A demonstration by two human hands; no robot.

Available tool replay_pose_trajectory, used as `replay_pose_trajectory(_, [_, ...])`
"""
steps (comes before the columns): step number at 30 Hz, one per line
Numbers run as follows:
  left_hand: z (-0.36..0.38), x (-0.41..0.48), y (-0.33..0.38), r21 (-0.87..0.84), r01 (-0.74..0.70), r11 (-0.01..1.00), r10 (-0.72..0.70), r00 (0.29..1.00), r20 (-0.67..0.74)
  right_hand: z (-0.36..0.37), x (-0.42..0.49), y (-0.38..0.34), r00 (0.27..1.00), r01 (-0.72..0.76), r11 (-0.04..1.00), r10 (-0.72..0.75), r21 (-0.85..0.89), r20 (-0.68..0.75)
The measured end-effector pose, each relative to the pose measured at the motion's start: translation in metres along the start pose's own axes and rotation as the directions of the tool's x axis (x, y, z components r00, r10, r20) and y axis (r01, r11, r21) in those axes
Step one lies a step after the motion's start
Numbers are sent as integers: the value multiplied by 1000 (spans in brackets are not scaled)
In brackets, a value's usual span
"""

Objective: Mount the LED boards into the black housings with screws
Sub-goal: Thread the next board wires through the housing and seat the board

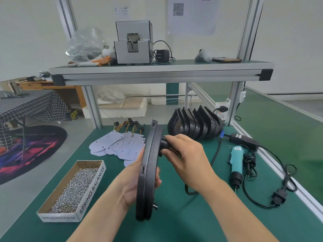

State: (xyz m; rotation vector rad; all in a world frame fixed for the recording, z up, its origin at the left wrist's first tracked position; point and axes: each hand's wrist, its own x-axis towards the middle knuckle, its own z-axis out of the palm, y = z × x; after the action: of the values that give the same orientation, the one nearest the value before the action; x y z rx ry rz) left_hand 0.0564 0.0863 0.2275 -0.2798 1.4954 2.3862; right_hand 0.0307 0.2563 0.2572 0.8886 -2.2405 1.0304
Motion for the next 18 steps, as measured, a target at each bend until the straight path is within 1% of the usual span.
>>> replay_pose_trajectory(1, [0, 3, -1, 25, -3, 1000, 2, 1000, 2, -2, 0, 1, 999, 5, 1000, -4, -14, 38])
replay_pose_trajectory(3, [-5, 7, 0, 38, -38, 999, 36, 997, 62, -6, 0, 7, 996, 17, 999, -13, -38, 90])
replay_pose_trajectory(4, [-7, 10, 0, 96, -56, 994, 49, 996, 75, -8, -1, 9, 992, 5, 999, 0, -39, 125])
replay_pose_trajectory(5, [-9, 14, 0, 146, -90, 985, 77, 993, 91, -9, -1, 11, 989, -9, 999, 14, -33, 148])
replay_pose_trajectory(7, [-9, 18, -3, 163, -174, 971, 153, 979, 133, -10, -2, 13, 979, -50, 999, 49, -2, 196])
replay_pose_trajectory(8, [-6, 18, -3, 166, -229, 959, 207, 968, 140, -12, -2, 14, 978, -71, 997, 73, -15, 196])
replay_pose_trajectory(9, [-6, 21, -3, 194, -289, 937, 269, 955, 125, -14, -3, 16, 982, -95, 995, 100, -39, 161])
replay_pose_trajectory(10, [-8, 24, -3, 251, -367, 896, 352, 930, 103, -17, -6, 20, 984, -155, 988, 156, -23, 86])
replay_pose_trajectory(11, [-12, 27, -3, 313, -440, 842, 437, 896, 82, -23, -9, 24, 961, -275, 954, 276, 117, 5])
replay_pose_trajectory(12, [-13, 26, -1, 361, -501, 786, 513, 856, 70, -29, -11, 25, 900, -409, 837, 435, 363, 12])
replay_pose_trajectory(13, [-13, 25, 2, 398, -552, 733, 573, 816, 76, -32, -13, 26, 817, -534, 630, 557, 564, 151])
replay_pose_trajectory(14, [-14, 22, 4, 432, -583, 688, 611, 787, 88, -33, -16, 24, 731, -644, 421, 586, 639, 350])
replay_pose_trajectory(15, [-15, 22, 4, 463, -599, 654, 635, 767, 97, -31, -19, 22, 661, -726, 305, 556, 616, 504])
replay_pose_trajectory(16, [-15, 21, 4, 500, -603, 622, 647, 755, 106, -27, -22, 19, 620, -766, 242, 523, 595, 586])
replay_pose_trajectory(17, [-14, 22, 3, 532, -615, 582, 663, 738, 128, -23, -23, 17, 625, -762, 204, 482, 615, 614])
replay_pose_trajectory(18, [-13, 22, 0, 563, -625, 541, 674, 723, 155, -19, -23, 14, 645, -735, 161, 468, 659, 604])
